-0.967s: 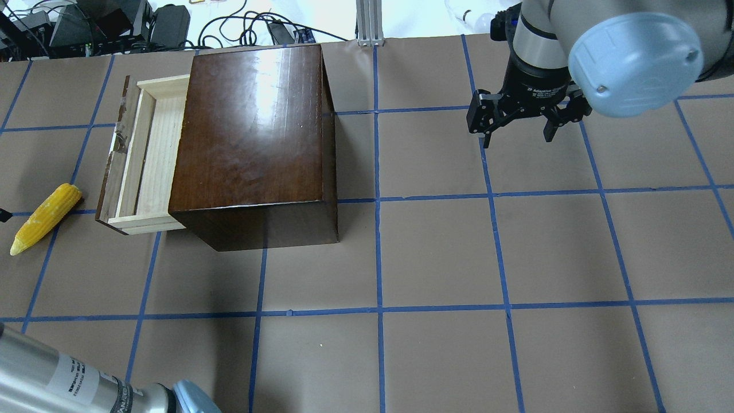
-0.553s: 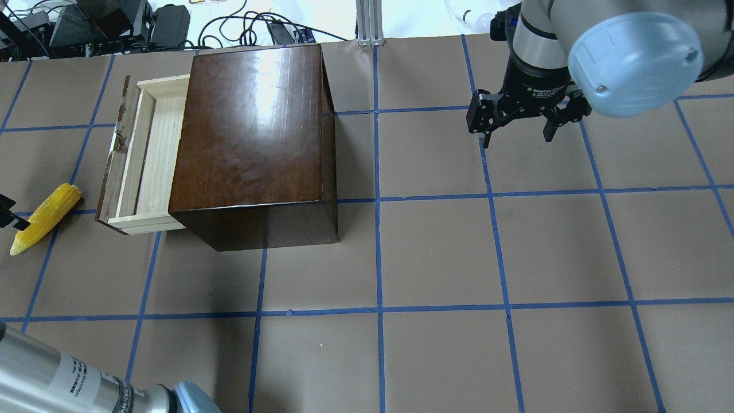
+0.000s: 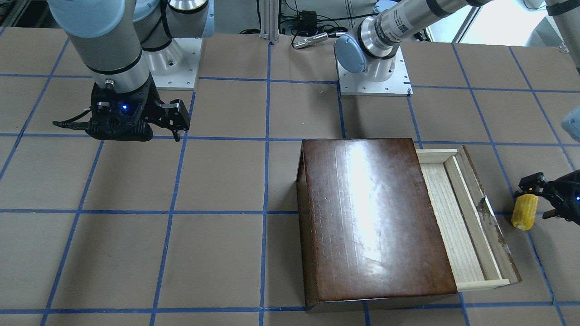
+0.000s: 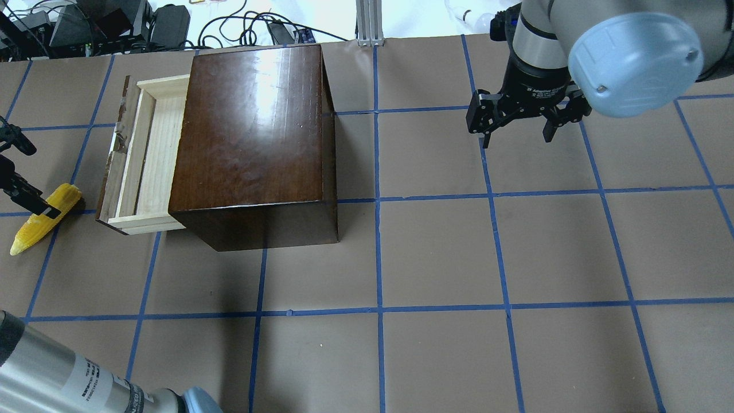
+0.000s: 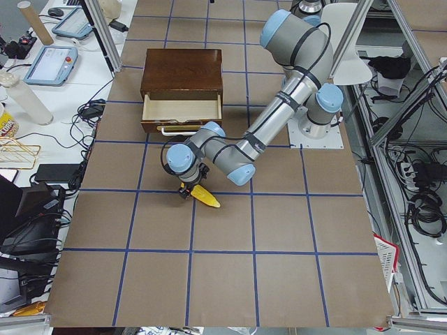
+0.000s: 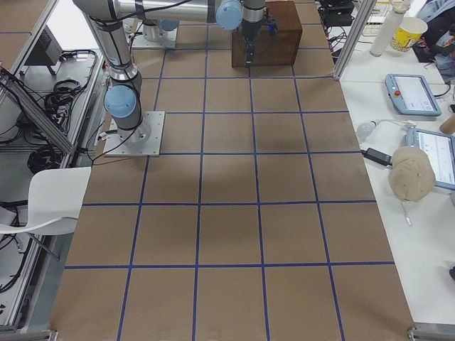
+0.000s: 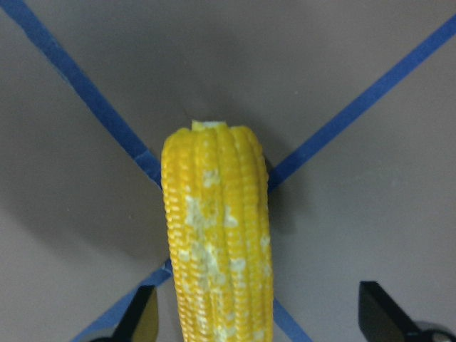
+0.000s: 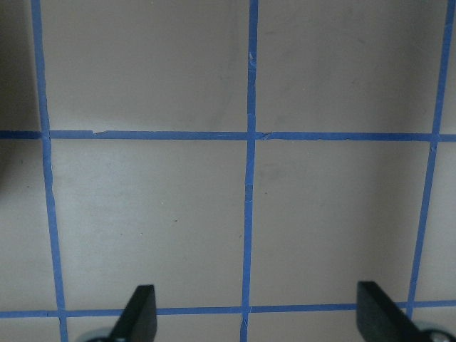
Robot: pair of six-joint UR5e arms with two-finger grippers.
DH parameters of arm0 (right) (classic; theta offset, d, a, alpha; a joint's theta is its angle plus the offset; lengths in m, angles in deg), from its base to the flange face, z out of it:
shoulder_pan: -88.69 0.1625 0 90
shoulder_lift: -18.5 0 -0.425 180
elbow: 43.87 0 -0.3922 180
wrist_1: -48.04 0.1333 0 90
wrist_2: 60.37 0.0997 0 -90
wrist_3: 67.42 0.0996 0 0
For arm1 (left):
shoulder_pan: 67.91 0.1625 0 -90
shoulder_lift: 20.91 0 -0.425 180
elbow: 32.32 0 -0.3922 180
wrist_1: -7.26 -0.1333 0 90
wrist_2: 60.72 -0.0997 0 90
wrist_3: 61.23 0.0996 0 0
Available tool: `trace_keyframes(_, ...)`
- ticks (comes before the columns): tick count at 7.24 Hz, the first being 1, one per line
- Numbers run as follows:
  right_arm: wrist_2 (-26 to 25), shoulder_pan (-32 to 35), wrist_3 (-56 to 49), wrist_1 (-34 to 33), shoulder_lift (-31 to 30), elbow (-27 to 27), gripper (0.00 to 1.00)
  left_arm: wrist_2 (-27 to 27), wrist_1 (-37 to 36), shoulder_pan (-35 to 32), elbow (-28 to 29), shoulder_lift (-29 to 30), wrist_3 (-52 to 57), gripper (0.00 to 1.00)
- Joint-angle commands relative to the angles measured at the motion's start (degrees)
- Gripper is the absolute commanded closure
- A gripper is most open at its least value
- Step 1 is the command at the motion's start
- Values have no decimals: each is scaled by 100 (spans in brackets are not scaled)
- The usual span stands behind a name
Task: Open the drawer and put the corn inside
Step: 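Lower the left gripper and grasp the yellow corn cob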
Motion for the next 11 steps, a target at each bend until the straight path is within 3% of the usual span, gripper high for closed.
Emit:
trace_keyframes(1,0,0,0,-5,7,0,0,-15,-112,-21,-37,56,15,0)
trace_keyframes(3,-8,0,0,4,-2,0,0,-138,-120,-21,-37,144,7,0)
trace_keyframes(4,-8,0,0,-5,-2,0,0,-156,-112,-21,-37,144,7,10)
trace_keyframes(5,-8,0,0,4,-2,0,0,-460,-120,-21,-19,144,-19,55)
trace_keyframes(6,-8,0,0,4,-2,0,0,-559,-129,-21,-10,144,-28,91)
trace_keyframes(7,-8,0,0,4,7,0,0,-569,-68,-55,42,31,-28,100)
trace_keyframes(11,-8,0,0,4,-2,0,0,-446,-33,-345,357,-557,-99,100)
